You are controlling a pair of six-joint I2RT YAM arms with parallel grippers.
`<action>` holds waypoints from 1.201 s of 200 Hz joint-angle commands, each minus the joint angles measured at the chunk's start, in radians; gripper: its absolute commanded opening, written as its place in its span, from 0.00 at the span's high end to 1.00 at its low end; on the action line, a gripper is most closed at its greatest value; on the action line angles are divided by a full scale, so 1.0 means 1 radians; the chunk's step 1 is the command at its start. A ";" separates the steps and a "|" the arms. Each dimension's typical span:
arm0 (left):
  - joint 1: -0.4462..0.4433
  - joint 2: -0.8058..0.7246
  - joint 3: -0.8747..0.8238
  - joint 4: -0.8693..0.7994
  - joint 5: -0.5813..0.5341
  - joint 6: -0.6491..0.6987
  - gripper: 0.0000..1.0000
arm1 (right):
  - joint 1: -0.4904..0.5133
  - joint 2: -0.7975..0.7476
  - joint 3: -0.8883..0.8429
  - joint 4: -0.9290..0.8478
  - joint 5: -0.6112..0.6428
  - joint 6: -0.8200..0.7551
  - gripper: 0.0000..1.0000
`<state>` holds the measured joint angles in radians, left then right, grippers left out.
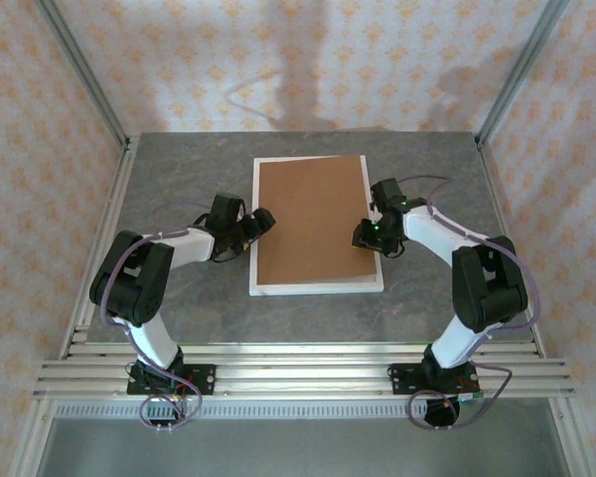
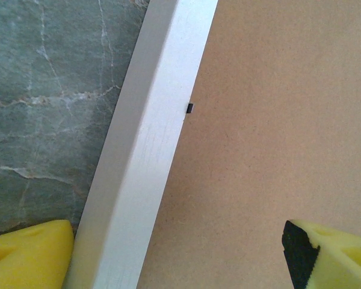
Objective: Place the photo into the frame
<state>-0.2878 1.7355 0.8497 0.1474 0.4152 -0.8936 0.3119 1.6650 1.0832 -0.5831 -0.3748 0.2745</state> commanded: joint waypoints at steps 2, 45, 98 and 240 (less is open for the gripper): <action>-0.050 -0.002 -0.023 -0.007 0.093 -0.054 0.12 | 0.005 0.026 0.017 -0.056 0.220 0.049 0.54; -0.051 -0.023 -0.031 -0.012 0.086 -0.055 0.12 | 0.009 0.036 0.046 -0.085 0.248 0.047 0.48; -0.016 -0.056 0.014 -0.119 0.045 0.017 0.11 | 0.006 0.004 0.113 -0.137 0.295 0.010 0.39; -0.031 0.025 0.050 -0.130 0.063 0.025 0.11 | -0.004 0.051 0.047 -0.005 0.046 -0.004 0.40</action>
<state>-0.3016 1.7287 0.8810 0.0338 0.4679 -0.8814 0.3058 1.7409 1.1652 -0.6224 -0.2558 0.2611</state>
